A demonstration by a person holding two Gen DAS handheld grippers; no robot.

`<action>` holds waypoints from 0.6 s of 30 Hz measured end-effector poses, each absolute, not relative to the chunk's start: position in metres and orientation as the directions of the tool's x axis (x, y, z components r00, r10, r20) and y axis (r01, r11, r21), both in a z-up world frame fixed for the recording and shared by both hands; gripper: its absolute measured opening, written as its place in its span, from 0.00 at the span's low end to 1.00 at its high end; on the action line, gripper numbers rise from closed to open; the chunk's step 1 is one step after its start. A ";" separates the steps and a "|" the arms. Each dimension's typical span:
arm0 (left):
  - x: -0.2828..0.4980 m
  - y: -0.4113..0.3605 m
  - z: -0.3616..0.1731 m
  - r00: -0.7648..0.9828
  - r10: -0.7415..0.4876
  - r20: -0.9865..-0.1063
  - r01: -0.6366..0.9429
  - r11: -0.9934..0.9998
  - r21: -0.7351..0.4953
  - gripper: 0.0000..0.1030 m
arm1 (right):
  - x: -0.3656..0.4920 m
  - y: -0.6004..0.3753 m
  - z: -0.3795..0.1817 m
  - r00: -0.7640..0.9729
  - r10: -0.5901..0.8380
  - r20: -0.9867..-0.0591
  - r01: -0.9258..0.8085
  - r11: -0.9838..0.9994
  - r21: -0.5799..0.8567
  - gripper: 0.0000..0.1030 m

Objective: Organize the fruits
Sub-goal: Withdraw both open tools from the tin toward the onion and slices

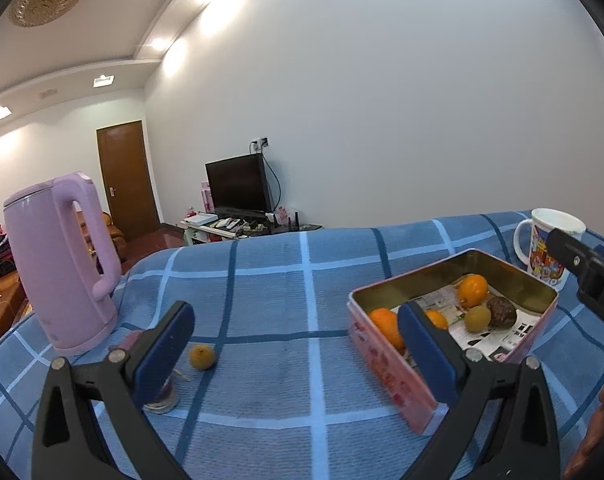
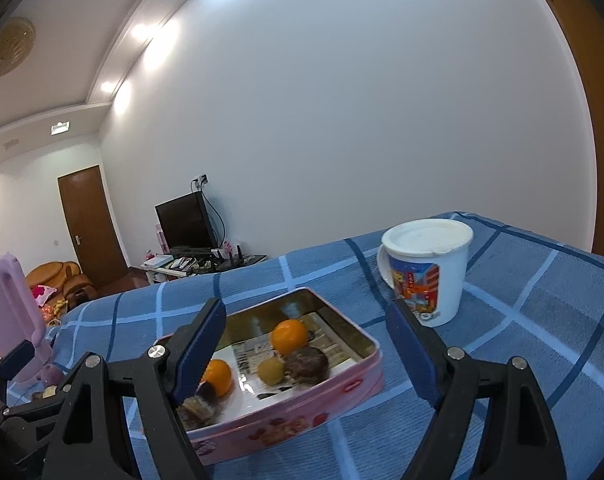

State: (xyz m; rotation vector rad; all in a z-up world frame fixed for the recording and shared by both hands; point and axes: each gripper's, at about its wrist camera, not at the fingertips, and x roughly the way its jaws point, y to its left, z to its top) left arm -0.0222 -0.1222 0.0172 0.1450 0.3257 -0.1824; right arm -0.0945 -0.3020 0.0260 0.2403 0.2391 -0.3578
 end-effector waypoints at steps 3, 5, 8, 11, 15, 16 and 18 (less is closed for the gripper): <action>-0.021 -0.113 0.017 0.932 -0.142 -0.333 0.189 0.976 0.112 1.00 | -0.090 -0.287 0.026 0.915 -0.295 -0.276 0.351 0.919 0.179 0.81; -0.020 -0.105 0.017 0.931 -0.138 -0.338 0.183 0.977 0.105 1.00 | -0.087 -0.278 0.025 0.918 -0.280 -0.282 0.338 0.924 0.181 0.81; -0.017 -0.094 0.016 0.929 -0.130 -0.347 0.174 0.980 0.099 1.00 | -0.083 -0.266 0.025 0.920 -0.267 -0.287 0.327 0.927 0.184 0.81; -0.015 -0.084 0.016 0.930 -0.113 -0.349 0.160 0.981 0.106 1.00 | -0.077 -0.255 0.024 0.924 -0.249 -0.290 0.310 0.931 0.190 0.81; -0.010 -0.069 0.015 0.929 -0.103 -0.357 0.146 0.985 0.097 1.00 | -0.071 -0.240 0.023 0.928 -0.231 -0.291 0.293 0.937 0.189 0.81; -0.009 -0.064 0.014 0.928 -0.098 -0.359 0.141 0.985 0.096 1.00 | -0.069 -0.236 0.023 0.929 -0.228 -0.293 0.290 0.939 0.187 0.81; -0.007 -0.059 0.014 0.927 -0.090 -0.363 0.133 0.987 0.095 1.00 | -0.066 -0.229 0.023 0.930 -0.219 -0.294 0.281 0.942 0.185 0.81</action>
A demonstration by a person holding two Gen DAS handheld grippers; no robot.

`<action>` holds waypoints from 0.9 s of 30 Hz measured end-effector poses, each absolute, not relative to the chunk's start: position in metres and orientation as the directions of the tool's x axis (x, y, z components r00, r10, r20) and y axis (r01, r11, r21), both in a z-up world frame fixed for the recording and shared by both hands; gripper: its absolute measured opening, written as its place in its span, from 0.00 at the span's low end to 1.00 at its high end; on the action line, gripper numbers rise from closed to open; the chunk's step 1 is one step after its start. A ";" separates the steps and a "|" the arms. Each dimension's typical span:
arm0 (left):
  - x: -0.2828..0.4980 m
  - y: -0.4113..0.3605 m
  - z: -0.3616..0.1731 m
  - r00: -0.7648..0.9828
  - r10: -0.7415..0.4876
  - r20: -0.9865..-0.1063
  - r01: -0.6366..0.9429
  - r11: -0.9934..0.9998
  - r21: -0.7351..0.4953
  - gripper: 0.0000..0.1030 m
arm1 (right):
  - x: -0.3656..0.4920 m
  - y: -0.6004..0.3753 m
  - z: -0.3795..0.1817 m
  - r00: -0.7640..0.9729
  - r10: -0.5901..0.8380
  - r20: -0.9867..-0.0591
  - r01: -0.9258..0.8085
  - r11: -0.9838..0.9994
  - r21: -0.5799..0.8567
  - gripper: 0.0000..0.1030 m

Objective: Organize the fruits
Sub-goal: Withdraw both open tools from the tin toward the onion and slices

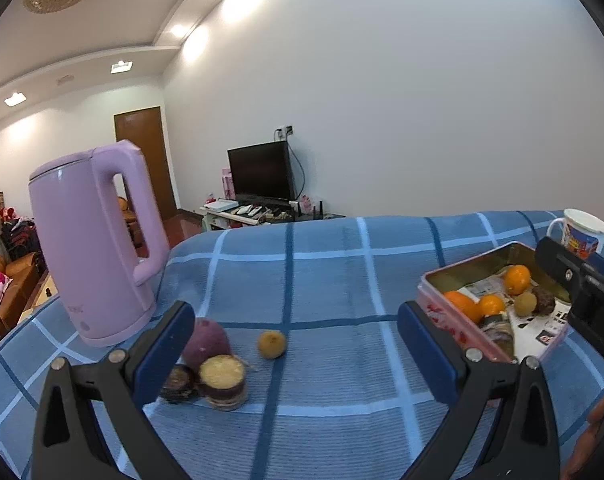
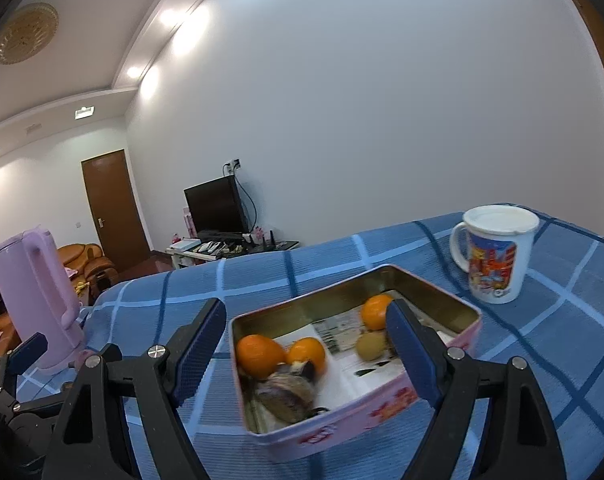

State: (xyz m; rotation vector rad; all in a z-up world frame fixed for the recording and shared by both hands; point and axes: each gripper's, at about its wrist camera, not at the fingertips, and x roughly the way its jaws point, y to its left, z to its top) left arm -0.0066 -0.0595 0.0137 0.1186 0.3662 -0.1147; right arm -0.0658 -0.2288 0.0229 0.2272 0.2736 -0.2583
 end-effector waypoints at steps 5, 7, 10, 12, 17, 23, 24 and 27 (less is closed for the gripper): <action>-0.001 -0.042 0.013 0.926 -0.075 -0.370 0.115 0.989 0.088 1.00 | -0.057 -0.214 0.022 0.933 -0.203 -0.297 0.263 0.948 0.181 0.81; 0.001 -0.035 0.012 0.926 -0.068 -0.371 0.108 0.990 0.088 1.00 | -0.053 -0.207 0.021 0.933 -0.195 -0.301 0.256 0.950 0.178 0.81; 0.006 -0.020 0.012 0.923 -0.056 -0.380 0.093 0.992 0.080 1.00 | -0.047 -0.195 0.021 0.936 -0.183 -0.300 0.241 0.956 0.169 0.81; 0.010 -0.012 0.011 0.921 -0.047 -0.387 0.083 0.994 0.077 1.00 | -0.043 -0.187 0.020 0.939 -0.170 -0.300 0.227 0.960 0.165 0.81; 0.021 0.008 0.007 0.902 -0.050 -0.429 0.086 0.994 0.066 1.00 | -0.033 -0.170 0.019 0.939 -0.148 -0.310 0.204 0.967 0.156 0.81; 0.036 0.031 0.002 0.873 -0.055 -0.484 0.085 0.996 0.041 1.00 | -0.021 -0.149 0.018 0.938 -0.122 -0.326 0.176 0.974 0.142 0.81; 0.038 0.036 0.001 0.870 -0.054 -0.491 0.081 0.996 0.033 1.00 | -0.019 -0.145 0.017 0.938 -0.116 -0.328 0.169 0.976 0.140 0.81; 0.043 0.049 -0.001 0.862 -0.050 -0.505 0.071 0.997 0.023 1.00 | -0.014 -0.135 0.017 0.937 -0.098 -0.336 0.150 0.979 0.135 0.81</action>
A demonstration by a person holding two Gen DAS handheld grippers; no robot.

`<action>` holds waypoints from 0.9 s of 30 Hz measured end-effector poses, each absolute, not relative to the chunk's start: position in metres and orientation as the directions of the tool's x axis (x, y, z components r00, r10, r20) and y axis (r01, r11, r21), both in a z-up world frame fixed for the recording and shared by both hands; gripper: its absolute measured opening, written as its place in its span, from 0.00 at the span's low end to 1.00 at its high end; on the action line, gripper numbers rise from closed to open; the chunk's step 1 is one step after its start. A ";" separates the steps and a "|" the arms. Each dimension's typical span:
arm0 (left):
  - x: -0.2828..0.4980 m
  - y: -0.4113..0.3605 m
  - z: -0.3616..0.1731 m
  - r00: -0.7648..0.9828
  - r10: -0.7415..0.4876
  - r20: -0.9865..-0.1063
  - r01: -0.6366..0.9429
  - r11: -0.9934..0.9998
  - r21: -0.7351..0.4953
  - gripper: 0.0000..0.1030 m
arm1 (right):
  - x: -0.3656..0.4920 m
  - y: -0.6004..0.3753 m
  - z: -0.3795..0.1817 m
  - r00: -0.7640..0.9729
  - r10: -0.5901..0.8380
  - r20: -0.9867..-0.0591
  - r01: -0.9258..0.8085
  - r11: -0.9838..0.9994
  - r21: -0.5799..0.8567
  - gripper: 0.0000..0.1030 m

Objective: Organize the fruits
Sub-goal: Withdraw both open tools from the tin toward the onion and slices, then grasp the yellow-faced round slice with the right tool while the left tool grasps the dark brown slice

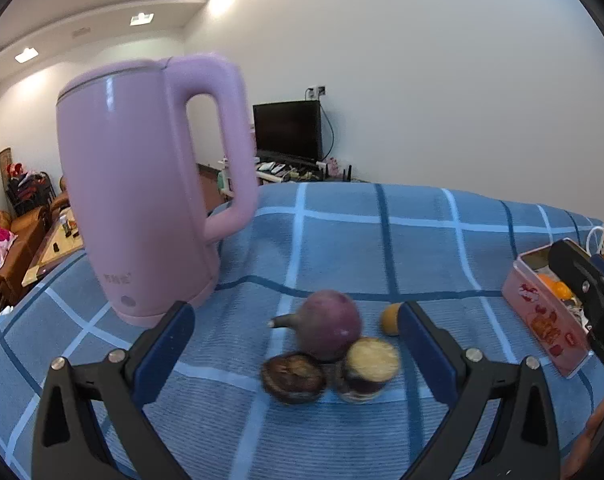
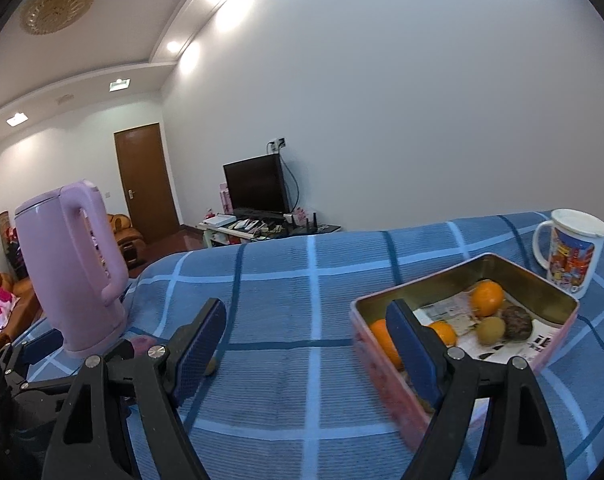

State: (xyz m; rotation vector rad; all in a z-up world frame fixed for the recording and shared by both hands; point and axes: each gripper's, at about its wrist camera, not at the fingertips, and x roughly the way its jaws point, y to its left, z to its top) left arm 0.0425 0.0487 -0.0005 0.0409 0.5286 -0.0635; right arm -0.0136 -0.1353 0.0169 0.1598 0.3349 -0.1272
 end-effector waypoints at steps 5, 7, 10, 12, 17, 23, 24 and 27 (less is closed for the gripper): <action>0.049 0.067 -0.002 0.863 0.007 -0.505 0.043 0.995 0.088 1.00 | -0.001 -0.121 0.014 0.926 -0.077 -0.368 0.126 0.986 0.111 0.81; 0.053 0.076 -0.003 0.864 0.059 -0.501 0.000 0.993 0.117 1.00 | 0.006 -0.115 0.012 0.916 -0.071 -0.395 0.115 0.989 0.089 0.81; 0.060 0.091 -0.004 0.847 0.133 -0.514 -0.070 0.988 0.141 1.00 | 0.019 -0.106 0.008 0.891 -0.032 -0.453 0.067 0.996 0.060 0.81; 0.063 0.099 -0.004 0.838 0.145 -0.527 -0.088 0.987 0.132 1.00 | 0.024 -0.100 0.005 0.877 0.018 -0.481 0.017 0.998 0.067 0.81; 0.062 0.111 -0.002 0.834 0.169 -0.525 -0.116 0.985 0.131 1.00 | 0.035 -0.084 -0.004 0.820 0.171 -0.547 -0.119 0.984 0.130 0.81; 0.064 0.121 0.000 0.823 0.148 -0.549 -0.105 0.989 0.108 1.00 | 0.052 -0.056 -0.019 0.720 0.256 -0.645 -0.225 0.965 0.133 0.55; 0.064 0.121 0.000 0.824 0.138 -0.549 -0.100 0.990 0.099 1.00 | 0.057 -0.053 -0.022 0.701 0.268 -0.661 -0.233 0.962 0.143 0.51; 0.064 0.118 0.000 0.825 0.108 -0.555 -0.070 0.994 0.088 1.00 | 0.061 -0.050 -0.022 0.691 0.310 -0.653 -0.250 0.950 0.187 0.49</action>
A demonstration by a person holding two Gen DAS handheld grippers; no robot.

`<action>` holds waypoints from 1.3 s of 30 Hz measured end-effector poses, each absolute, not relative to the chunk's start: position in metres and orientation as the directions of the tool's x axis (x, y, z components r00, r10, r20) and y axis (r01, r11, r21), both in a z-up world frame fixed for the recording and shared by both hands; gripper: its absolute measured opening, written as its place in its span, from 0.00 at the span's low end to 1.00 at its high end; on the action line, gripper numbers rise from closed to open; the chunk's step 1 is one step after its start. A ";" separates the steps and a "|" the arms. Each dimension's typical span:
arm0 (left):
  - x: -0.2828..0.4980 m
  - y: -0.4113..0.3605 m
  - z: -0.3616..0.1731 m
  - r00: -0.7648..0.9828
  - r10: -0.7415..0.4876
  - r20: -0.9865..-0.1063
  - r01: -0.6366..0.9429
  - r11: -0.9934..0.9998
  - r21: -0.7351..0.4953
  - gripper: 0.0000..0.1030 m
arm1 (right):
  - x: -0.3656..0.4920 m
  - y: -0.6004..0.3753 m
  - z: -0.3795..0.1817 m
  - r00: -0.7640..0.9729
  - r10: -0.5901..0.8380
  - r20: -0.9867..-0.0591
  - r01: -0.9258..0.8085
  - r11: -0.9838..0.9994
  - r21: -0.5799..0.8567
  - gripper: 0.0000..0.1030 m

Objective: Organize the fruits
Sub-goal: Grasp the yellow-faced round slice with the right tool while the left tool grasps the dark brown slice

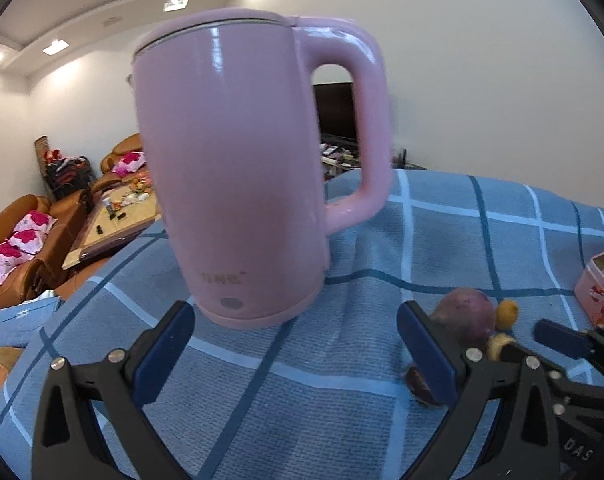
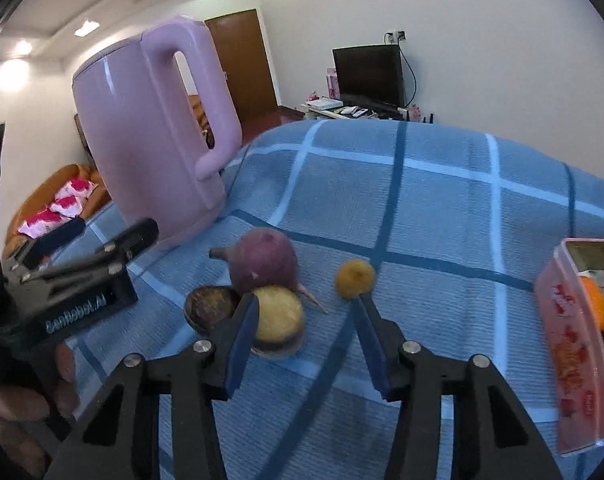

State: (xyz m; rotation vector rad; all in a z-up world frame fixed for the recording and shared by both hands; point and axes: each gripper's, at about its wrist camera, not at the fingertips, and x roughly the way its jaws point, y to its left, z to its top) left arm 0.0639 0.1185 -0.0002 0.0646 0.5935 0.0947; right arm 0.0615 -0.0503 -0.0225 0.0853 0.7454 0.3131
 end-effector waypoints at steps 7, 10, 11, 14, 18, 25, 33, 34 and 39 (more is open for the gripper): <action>0.063 0.114 0.000 0.824 0.100 -0.558 -0.053 0.994 0.100 1.00 | 0.063 -0.042 -0.025 0.672 0.300 -0.677 -0.263 0.951 0.160 0.49; 0.064 0.114 0.000 0.822 0.084 -0.563 -0.044 0.995 0.085 1.00 | 0.067 -0.038 -0.027 0.653 0.320 -0.686 -0.272 0.945 0.182 0.49; 0.063 0.113 0.000 0.821 0.068 -0.566 -0.031 0.997 0.075 1.00 | 0.068 -0.038 -0.027 0.652 0.321 -0.687 -0.273 0.945 0.183 0.49; 0.062 0.107 -0.001 0.820 0.022 -0.573 0.019 0.998 0.066 1.00 | 0.068 -0.037 -0.028 0.649 0.323 -0.689 -0.277 0.944 0.182 0.49; 0.063 0.107 -0.001 0.824 0.052 -0.564 0.002 0.995 0.095 1.00 | 0.069 -0.037 -0.029 0.629 0.360 -0.690 -0.298 0.930 0.214 0.49; 0.067 0.125 -0.002 0.809 0.054 -0.586 -0.046 0.999 0.030 1.00 | 0.070 -0.044 -0.035 0.590 0.393 -0.706 -0.282 0.919 0.275 0.45; 0.062 0.103 -0.006 0.788 -0.105 -0.606 0.132 0.991 -0.001 0.98 | 0.041 -0.066 -0.027 0.646 0.375 -0.665 -0.258 0.927 0.272 0.44; 0.062 0.100 -0.008 0.775 -0.132 -0.618 0.160 0.987 -0.011 0.95 | 0.037 -0.072 -0.026 0.658 0.365 -0.658 -0.246 0.931 0.270 0.44; 0.062 0.070 -0.023 0.712 -0.178 -0.679 0.284 0.958 0.046 0.91 | 0.024 -0.100 -0.023 0.688 0.346 -0.638 -0.205 0.936 0.286 0.44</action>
